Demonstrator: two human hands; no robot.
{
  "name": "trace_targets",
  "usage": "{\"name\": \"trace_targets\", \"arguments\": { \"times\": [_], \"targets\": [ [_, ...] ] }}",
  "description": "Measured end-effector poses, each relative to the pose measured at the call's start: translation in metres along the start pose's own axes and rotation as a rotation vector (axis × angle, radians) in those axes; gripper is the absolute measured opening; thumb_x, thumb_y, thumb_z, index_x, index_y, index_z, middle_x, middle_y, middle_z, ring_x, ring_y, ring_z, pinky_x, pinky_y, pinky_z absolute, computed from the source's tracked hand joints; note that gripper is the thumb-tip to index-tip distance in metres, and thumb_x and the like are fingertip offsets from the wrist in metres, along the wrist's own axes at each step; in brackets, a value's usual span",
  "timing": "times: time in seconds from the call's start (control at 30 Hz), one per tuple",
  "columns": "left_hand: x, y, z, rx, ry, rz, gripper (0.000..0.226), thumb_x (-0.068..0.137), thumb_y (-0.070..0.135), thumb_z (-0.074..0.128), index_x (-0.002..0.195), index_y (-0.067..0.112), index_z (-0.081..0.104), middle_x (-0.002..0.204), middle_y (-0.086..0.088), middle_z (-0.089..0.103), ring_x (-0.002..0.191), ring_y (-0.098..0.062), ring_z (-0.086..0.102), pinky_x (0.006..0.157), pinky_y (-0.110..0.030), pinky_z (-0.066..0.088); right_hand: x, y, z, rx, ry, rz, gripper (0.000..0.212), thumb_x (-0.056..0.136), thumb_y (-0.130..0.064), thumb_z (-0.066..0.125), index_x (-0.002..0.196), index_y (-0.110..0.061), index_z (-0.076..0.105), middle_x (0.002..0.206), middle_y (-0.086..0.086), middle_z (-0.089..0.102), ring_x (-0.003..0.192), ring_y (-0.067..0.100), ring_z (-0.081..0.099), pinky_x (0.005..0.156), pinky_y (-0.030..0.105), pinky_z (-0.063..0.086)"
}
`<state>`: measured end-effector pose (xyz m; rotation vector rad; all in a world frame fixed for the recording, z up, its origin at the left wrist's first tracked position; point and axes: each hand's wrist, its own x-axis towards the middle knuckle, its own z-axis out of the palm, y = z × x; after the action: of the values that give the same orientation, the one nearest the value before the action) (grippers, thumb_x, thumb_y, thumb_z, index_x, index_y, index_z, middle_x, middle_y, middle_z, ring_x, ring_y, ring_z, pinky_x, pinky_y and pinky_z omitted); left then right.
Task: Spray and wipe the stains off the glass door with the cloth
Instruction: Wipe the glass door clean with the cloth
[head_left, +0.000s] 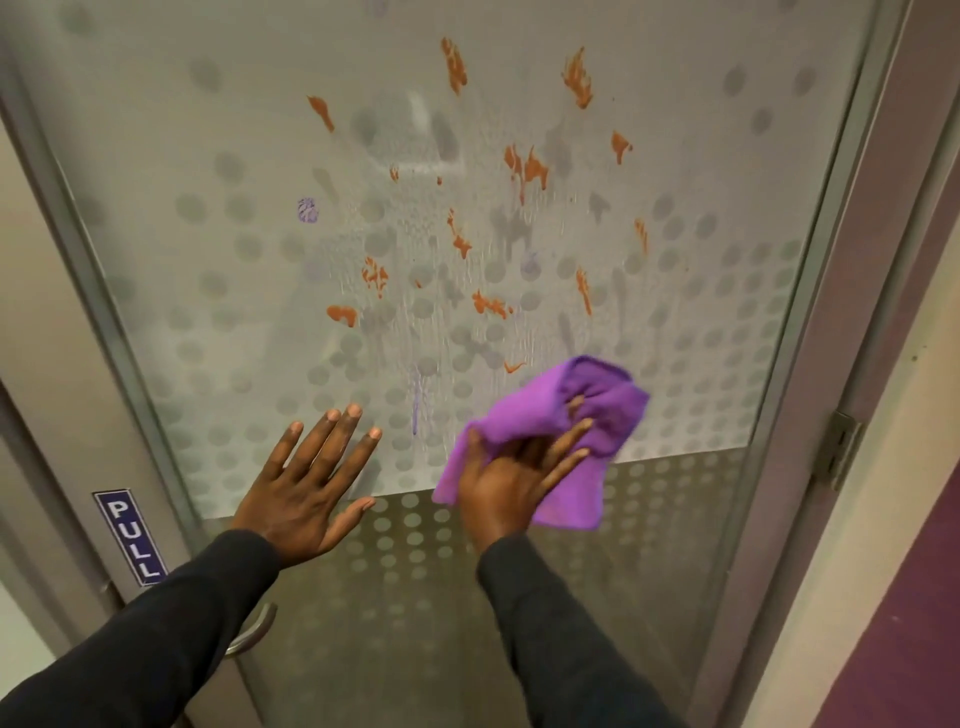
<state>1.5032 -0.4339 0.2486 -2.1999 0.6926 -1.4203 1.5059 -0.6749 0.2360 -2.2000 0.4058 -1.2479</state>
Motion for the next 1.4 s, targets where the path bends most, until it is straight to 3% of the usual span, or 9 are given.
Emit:
{"name": "trace_targets", "arguments": {
  "times": [0.1,0.23,0.53,0.67,0.9,1.07,1.17,1.27,1.4],
  "targets": [
    [0.001,0.001,-0.002,-0.014,0.003,-0.003,0.079,0.093,0.061,0.044,0.156,0.016,0.029,0.165,-0.016,0.02,0.152,-0.032,0.019,0.122,-0.05,0.017,-0.044,0.01,0.009,-0.055,-0.079,-0.202,0.093,0.095,-0.061,0.043,0.161,-0.005,0.01,0.17,0.021,0.001,0.154,0.047,0.009,0.119,0.068,0.019],
    [0.0,0.001,-0.004,-0.018,0.0,-0.007,0.078,0.093,0.06,0.043,0.156,0.016,0.028,0.165,-0.015,0.02,0.153,-0.031,0.018,0.122,-0.05,0.018,0.002,0.032,-0.016,-0.008,-0.035,-0.262,0.094,0.083,-0.07,0.052,0.154,-0.013,0.027,0.165,0.017,0.017,0.132,0.049,0.041,0.11,0.069,0.028],
    [-0.001,-0.001,-0.002,-0.03,-0.012,-0.004,0.078,0.092,0.06,0.045,0.156,0.018,0.029,0.164,-0.014,0.022,0.152,-0.03,0.02,0.121,-0.05,0.02,0.201,0.014,-0.085,0.04,0.252,-0.048,0.098,0.094,-0.079,0.024,0.16,-0.007,0.008,0.169,0.02,0.008,0.154,0.05,0.006,0.118,0.073,0.011],
    [0.0,-0.002,-0.005,-0.053,-0.032,-0.002,0.077,0.093,0.059,0.044,0.156,0.018,0.028,0.165,-0.013,0.02,0.153,-0.029,0.019,0.121,-0.049,0.019,0.135,-0.021,-0.048,0.061,0.259,-0.131,0.095,0.095,-0.073,0.031,0.162,-0.014,-0.004,0.171,0.013,0.006,0.157,0.043,0.003,0.121,0.069,0.007],
    [0.009,-0.004,-0.028,-0.186,-0.062,0.002,0.07,0.09,0.041,0.046,0.153,0.014,0.032,0.162,-0.015,0.026,0.149,-0.03,0.027,0.116,-0.048,0.028,-0.063,-0.037,0.042,-0.116,-0.062,-0.48,0.093,0.09,-0.067,0.038,0.164,-0.021,0.004,0.171,0.016,0.002,0.154,0.046,0.009,0.12,0.07,0.004],
    [0.011,-0.023,-0.053,-0.253,-0.099,0.025,0.066,0.088,0.038,0.051,0.146,0.009,0.045,0.158,-0.015,0.037,0.143,-0.031,0.04,0.113,-0.047,0.032,-0.021,-0.027,0.024,-0.096,-0.049,-0.602,0.095,0.083,-0.058,0.043,0.163,-0.029,0.0,0.158,0.015,0.028,0.134,0.045,0.04,0.1,0.074,0.04],
    [0.011,-0.042,-0.061,-0.236,-0.079,0.003,0.061,0.087,0.039,0.053,0.14,0.008,0.054,0.155,-0.018,0.04,0.139,-0.035,0.043,0.112,-0.049,0.033,0.048,-0.02,-0.006,-0.024,0.078,-0.452,0.095,0.082,-0.05,0.046,0.163,-0.028,0.001,0.16,0.018,0.033,0.142,0.044,0.032,0.11,0.073,0.029],
    [0.021,-0.065,-0.068,-0.21,-0.049,-0.027,0.062,0.089,0.042,0.051,0.141,0.007,0.051,0.151,-0.021,0.045,0.137,-0.037,0.041,0.112,-0.05,0.032,0.113,-0.02,-0.036,0.104,0.221,-0.165,0.079,0.096,-0.052,0.042,0.163,-0.025,0.009,0.169,0.016,0.015,0.156,0.039,0.013,0.123,0.064,0.009],
    [0.041,-0.089,-0.079,-0.156,0.0,-0.051,0.064,0.09,0.045,0.048,0.141,0.006,0.05,0.15,-0.022,0.045,0.137,-0.038,0.04,0.112,-0.053,0.031,0.142,-0.047,-0.051,0.204,0.306,0.123,0.078,0.101,-0.06,0.033,0.162,-0.021,0.005,0.171,0.012,0.011,0.157,0.039,0.008,0.121,0.067,0.012]
  ]
}}
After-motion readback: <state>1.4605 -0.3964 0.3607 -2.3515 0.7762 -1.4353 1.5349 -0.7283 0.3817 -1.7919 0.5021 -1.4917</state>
